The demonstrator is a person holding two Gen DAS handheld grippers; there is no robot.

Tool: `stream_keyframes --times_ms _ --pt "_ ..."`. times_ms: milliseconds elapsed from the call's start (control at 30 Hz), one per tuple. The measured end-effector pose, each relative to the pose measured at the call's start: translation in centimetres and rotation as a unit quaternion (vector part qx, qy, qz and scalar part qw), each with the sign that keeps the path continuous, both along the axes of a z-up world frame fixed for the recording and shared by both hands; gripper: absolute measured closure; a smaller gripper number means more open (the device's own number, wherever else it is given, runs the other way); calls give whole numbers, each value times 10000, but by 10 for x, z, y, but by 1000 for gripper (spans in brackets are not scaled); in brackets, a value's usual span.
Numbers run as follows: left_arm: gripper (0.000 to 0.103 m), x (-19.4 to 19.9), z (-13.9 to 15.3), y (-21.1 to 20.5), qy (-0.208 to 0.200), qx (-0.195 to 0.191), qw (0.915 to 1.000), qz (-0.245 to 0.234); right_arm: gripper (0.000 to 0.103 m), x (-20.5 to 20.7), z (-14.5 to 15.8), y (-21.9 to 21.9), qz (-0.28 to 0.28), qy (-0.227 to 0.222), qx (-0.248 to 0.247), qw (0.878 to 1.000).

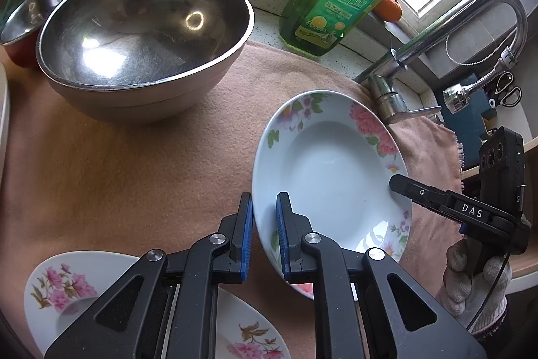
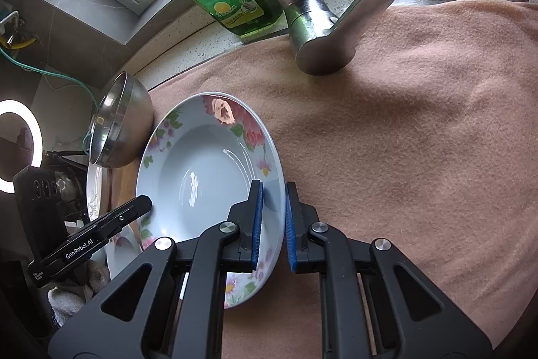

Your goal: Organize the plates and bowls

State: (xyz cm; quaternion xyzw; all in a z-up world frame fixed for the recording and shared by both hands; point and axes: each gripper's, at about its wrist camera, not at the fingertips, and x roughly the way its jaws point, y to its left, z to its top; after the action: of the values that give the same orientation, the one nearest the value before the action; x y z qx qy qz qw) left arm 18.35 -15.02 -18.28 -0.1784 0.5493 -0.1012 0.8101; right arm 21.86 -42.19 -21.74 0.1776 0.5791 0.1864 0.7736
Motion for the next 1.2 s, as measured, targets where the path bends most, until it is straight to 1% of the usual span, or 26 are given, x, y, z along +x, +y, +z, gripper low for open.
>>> stream_keyframes --times_ms 300,500,800,1067,1200 --pt "91 -6 7 2 -58 -30 10000 -41 91 -11 7 -1 -47 -64 -26 10000" --pt "91 -16 18 9 -169 -1 9998 -63 91 -20 22 4 -35 -169 -11 9999" --pt "91 -39 37 33 -330 -12 9994 40 91 -39 51 29 97 -325 20 9994" --pt "91 -63 46 61 -374 9 9992 139 91 -67 62 58 279 -412 11 9988" --pt "91 -75 47 74 -358 13 9991 218 91 -79 62 74 375 -406 -27 9985"
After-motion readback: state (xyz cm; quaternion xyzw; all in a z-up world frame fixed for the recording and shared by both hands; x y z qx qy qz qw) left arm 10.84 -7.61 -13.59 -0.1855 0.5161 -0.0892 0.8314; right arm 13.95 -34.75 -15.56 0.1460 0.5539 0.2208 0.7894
